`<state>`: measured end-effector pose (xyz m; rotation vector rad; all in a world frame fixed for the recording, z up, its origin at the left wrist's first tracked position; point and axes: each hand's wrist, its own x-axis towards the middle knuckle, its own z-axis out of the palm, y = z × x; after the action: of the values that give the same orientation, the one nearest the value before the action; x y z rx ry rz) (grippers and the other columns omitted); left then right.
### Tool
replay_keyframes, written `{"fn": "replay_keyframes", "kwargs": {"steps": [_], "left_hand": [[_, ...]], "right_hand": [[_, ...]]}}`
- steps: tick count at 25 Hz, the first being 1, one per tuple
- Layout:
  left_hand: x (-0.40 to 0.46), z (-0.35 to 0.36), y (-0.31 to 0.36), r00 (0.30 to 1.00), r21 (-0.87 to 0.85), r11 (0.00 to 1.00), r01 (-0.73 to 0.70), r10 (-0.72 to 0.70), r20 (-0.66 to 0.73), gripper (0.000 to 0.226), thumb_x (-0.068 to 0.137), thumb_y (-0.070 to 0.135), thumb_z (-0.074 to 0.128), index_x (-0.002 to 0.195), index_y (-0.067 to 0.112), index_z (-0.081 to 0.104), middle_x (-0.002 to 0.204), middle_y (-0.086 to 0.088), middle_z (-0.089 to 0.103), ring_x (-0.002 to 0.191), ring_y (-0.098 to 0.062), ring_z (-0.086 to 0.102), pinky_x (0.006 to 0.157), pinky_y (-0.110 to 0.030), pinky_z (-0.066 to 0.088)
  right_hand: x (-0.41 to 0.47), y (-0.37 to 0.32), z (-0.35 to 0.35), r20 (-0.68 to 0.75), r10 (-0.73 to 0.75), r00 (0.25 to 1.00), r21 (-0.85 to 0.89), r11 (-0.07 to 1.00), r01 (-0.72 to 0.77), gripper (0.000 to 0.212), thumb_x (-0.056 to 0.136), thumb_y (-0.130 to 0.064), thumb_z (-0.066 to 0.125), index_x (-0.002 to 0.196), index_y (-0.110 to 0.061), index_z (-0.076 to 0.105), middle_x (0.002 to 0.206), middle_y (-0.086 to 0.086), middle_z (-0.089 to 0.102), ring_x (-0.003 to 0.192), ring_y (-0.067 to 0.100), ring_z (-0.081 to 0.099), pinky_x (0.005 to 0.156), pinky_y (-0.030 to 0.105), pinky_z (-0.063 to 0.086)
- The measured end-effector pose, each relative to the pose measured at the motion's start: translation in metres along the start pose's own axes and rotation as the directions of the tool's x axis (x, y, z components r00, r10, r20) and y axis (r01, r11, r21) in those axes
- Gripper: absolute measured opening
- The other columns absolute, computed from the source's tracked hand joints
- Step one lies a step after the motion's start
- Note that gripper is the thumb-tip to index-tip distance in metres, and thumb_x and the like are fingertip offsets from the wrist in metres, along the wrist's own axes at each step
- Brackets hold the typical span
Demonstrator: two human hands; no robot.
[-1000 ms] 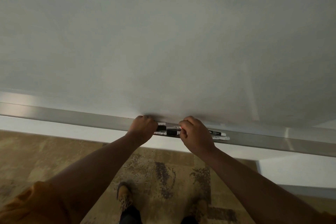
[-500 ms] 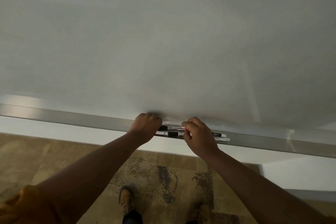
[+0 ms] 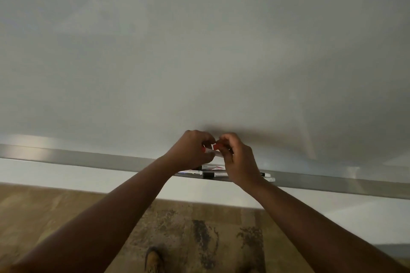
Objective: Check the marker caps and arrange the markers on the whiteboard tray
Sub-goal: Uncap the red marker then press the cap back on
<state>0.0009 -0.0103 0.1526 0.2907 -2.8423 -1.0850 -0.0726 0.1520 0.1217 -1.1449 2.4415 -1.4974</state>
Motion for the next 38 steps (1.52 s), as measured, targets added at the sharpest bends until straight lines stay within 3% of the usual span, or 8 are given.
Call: {"fn": "replay_keyframes", "kwargs": {"steps": [9, 12, 15, 20, 24, 28, 34, 38], "left_hand": [[-0.01, 0.007, 0.005, 0.997, -0.036, 0.998, 0.056, -0.058, -0.043, 0.016, 0.087, 0.03, 0.072, 0.08, 0.015, 0.074, 0.064, 0.001, 0.066, 0.057, -0.012, 0.055, 0.055, -0.021, 0.043], [-0.011, 0.005, 0.003, 0.992, -0.106, 0.987, 0.119, -0.122, -0.026, 0.012, 0.085, 0.031, 0.074, 0.082, 0.019, 0.077, 0.068, -0.001, 0.071, 0.064, -0.021, 0.065, 0.064, -0.038, 0.055], [-0.012, 0.002, 0.007, 0.99, -0.159, 0.977, 0.141, -0.144, -0.004, 0.014, 0.085, 0.035, 0.075, 0.082, 0.021, 0.077, 0.069, 0.001, 0.072, 0.066, -0.019, 0.067, 0.067, -0.038, 0.056], [-0.016, 0.001, 0.015, 0.983, -0.281, 0.953, 0.108, -0.144, -0.111, 0.011, 0.09, 0.031, 0.07, 0.092, 0.023, 0.077, 0.072, 0.01, 0.072, 0.063, -0.001, 0.061, 0.064, -0.018, 0.046], [-0.026, 0.017, 0.02, 0.934, -0.63, 0.772, 0.087, -0.283, -0.218, 0.007, 0.089, 0.019, 0.073, 0.095, 0.018, 0.077, 0.075, 0.006, 0.074, 0.063, -0.007, 0.058, 0.062, -0.019, 0.045], [-0.024, 0.026, 0.016, 0.898, -0.861, 0.497, 0.105, -0.42, -0.133, 0.008, 0.084, 0.008, 0.075, 0.092, 0.01, 0.076, 0.072, -0.001, 0.067, 0.067, -0.016, 0.055, 0.07, -0.036, 0.045], [-0.021, 0.03, 0.016, 0.902, -0.907, 0.41, 0.099, -0.421, -0.091, 0.015, 0.089, 0.023, 0.074, 0.095, 0.01, 0.075, 0.079, -0.006, 0.063, 0.076, -0.021, 0.056, 0.08, -0.035, 0.052], [-0.022, 0.031, 0.021, 0.892, -0.933, 0.346, 0.095, -0.446, -0.074, 0.006, 0.089, 0.007, 0.069, 0.09, 0.008, 0.075, 0.079, -0.013, 0.061, 0.077, -0.026, 0.053, 0.078, -0.036, 0.05]], "right_hand": [[-0.005, 0.0, -0.002, 0.079, -0.003, 0.997, -0.02, 1.0, 0.005, 0.017, 0.096, -0.017, 0.055, 0.111, -0.02, 0.045, 0.092, -0.004, 0.071, 0.082, 0.016, 0.067, 0.071, 0.035, 0.053], [-0.012, 0.001, -0.001, 0.238, 0.077, 0.968, 0.068, 0.993, -0.096, 0.033, 0.094, -0.013, 0.053, 0.12, -0.027, 0.038, 0.109, -0.004, 0.067, 0.097, 0.01, 0.064, 0.081, 0.029, 0.049], [-0.019, 0.0, 0.003, 0.331, 0.085, 0.94, 0.084, 0.989, -0.119, 0.052, 0.089, -0.006, 0.052, 0.128, -0.032, 0.03, 0.115, 0.001, 0.066, 0.111, 0.01, 0.062, 0.092, 0.033, 0.05], [-0.02, 0.007, 0.002, 0.294, 0.053, 0.954, 0.016, 0.998, -0.06, 0.065, 0.093, -0.005, 0.048, 0.142, -0.035, 0.019, 0.078, -0.001, 0.055, 0.064, 0.017, 0.054, 0.061, 0.043, 0.047], [-0.021, 0.011, 0.0, 0.249, 0.054, 0.967, 0.036, 0.997, -0.065, 0.043, 0.098, -0.006, 0.043, 0.132, -0.033, 0.045, 0.067, -0.009, 0.046, 0.056, 0.01, 0.041, 0.055, 0.026, 0.035], [-0.021, 0.014, 0.001, 0.249, 0.082, 0.965, -0.003, 0.996, -0.084, 0.02, 0.097, -0.009, 0.043, 0.102, -0.027, 0.05, 0.066, -0.008, 0.047, 0.056, 0.012, 0.041, 0.055, 0.034, 0.035], [-0.021, 0.013, 0.0, 0.221, 0.101, 0.97, -0.043, 0.995, -0.094, 0.005, 0.099, -0.031, 0.048, 0.099, -0.027, 0.051, 0.067, -0.006, 0.053, 0.058, 0.013, 0.049, 0.054, 0.038, 0.04], [-0.02, 0.011, -0.001, 0.201, 0.087, 0.976, -0.068, 0.995, -0.075, 0.023, 0.1, -0.049, 0.042, 0.1, -0.028, 0.052, 0.065, -0.003, 0.055, 0.056, 0.013, 0.052, 0.053, 0.042, 0.043]]}}
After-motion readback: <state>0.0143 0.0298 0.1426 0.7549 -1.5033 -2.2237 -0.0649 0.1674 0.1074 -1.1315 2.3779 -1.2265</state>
